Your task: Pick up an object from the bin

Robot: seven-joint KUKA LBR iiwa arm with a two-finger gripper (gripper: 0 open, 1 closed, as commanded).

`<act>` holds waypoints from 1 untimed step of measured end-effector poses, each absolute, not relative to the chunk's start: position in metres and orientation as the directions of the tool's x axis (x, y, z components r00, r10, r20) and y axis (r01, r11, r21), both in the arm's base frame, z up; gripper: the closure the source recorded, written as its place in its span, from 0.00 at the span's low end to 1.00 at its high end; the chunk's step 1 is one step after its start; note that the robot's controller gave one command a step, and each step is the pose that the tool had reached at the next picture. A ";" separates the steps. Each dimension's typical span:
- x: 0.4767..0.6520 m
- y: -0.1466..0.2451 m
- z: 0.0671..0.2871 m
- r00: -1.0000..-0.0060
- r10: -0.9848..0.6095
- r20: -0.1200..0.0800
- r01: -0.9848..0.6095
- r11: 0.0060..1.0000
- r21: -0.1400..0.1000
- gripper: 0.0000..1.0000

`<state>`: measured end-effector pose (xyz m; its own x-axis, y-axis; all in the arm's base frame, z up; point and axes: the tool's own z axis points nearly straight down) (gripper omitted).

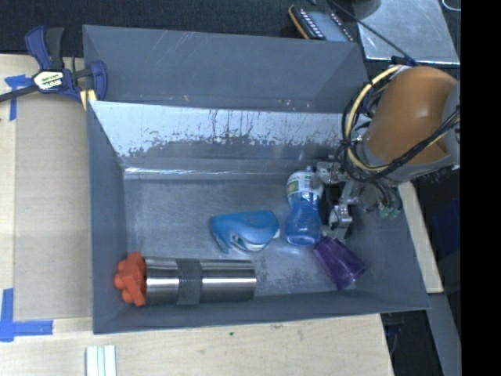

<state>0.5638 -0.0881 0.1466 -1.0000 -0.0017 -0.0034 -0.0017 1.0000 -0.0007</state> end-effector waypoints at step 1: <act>0.564 -0.088 0.147 -1.000 -0.002 -0.003 -0.002 1.000 -0.001 0.00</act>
Offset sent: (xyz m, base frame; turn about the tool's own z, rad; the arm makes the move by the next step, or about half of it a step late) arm 0.0213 0.0185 -0.0469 -0.4240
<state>0.5638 -0.0881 0.1466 -1.0000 -0.0018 -0.0034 -0.0018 1.0000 -0.0007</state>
